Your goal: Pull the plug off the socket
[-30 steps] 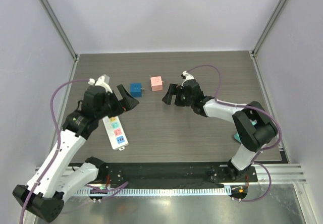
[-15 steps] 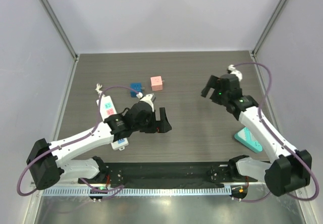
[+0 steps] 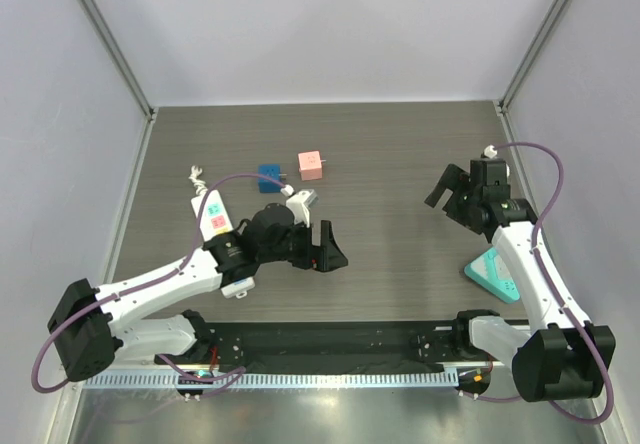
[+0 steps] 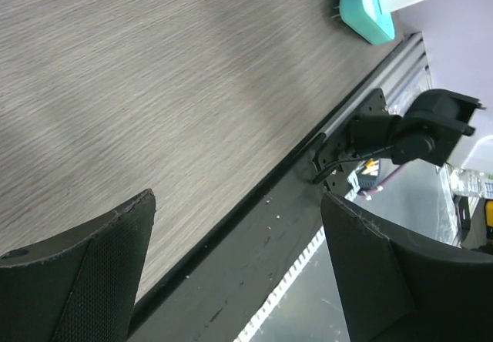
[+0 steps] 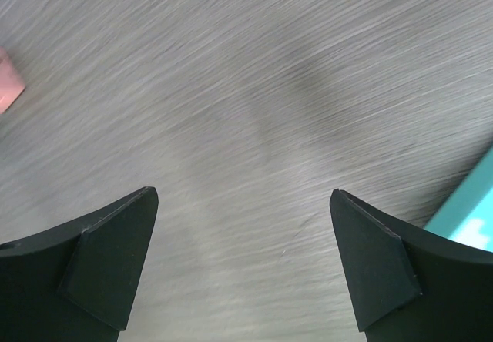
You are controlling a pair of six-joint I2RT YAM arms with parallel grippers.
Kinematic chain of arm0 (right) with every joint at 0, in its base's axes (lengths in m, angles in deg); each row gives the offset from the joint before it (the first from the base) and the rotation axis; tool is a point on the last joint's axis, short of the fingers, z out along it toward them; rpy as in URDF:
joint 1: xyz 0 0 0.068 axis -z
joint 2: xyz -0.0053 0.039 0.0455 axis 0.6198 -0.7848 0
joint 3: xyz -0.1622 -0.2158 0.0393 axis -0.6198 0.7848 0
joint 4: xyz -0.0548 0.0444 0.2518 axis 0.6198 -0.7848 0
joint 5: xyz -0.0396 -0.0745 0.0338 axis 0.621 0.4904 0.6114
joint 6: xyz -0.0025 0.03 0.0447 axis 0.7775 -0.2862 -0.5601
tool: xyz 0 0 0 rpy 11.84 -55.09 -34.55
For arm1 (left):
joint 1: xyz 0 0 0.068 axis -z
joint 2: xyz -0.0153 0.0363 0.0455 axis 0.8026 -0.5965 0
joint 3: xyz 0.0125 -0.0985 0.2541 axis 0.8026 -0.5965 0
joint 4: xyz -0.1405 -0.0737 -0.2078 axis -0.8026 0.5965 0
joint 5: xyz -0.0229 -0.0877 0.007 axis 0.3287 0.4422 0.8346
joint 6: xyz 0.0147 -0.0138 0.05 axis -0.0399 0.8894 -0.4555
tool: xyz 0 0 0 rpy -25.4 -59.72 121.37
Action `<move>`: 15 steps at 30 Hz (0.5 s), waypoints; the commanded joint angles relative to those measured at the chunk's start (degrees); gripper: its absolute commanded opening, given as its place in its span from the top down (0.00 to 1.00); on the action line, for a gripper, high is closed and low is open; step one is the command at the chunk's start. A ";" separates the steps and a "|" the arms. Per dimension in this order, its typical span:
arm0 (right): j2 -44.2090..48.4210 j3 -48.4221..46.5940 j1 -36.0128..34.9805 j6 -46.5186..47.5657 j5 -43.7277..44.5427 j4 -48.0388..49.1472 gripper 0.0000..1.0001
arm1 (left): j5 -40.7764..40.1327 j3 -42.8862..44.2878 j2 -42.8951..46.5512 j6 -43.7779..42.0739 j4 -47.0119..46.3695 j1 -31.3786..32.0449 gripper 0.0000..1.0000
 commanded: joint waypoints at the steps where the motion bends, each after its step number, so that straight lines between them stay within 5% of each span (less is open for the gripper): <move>1: 1.69 -3.99 -0.18 2.34 -7.46 -1.30 0.00 | 2.94 4.60 1.64 -3.49 0.89 -0.65 0.11; 5: 2.21 -5.92 -0.18 4.19 -3.18 -3.85 0.00 | 3.64 7.32 1.47 -4.02 1.42 -4.16 0.11; 10: 2.30 -6.72 -0.26 2.36 2.64 -5.00 0.00 | 13.20 8.65 0.07 -0.77 -1.48 -15.76 0.11; 15: 2.48 -3.74 -0.18 0.68 6.50 -4.12 0.00 | 14.71 14.27 -12.92 1.07 -6.29 -15.86 0.04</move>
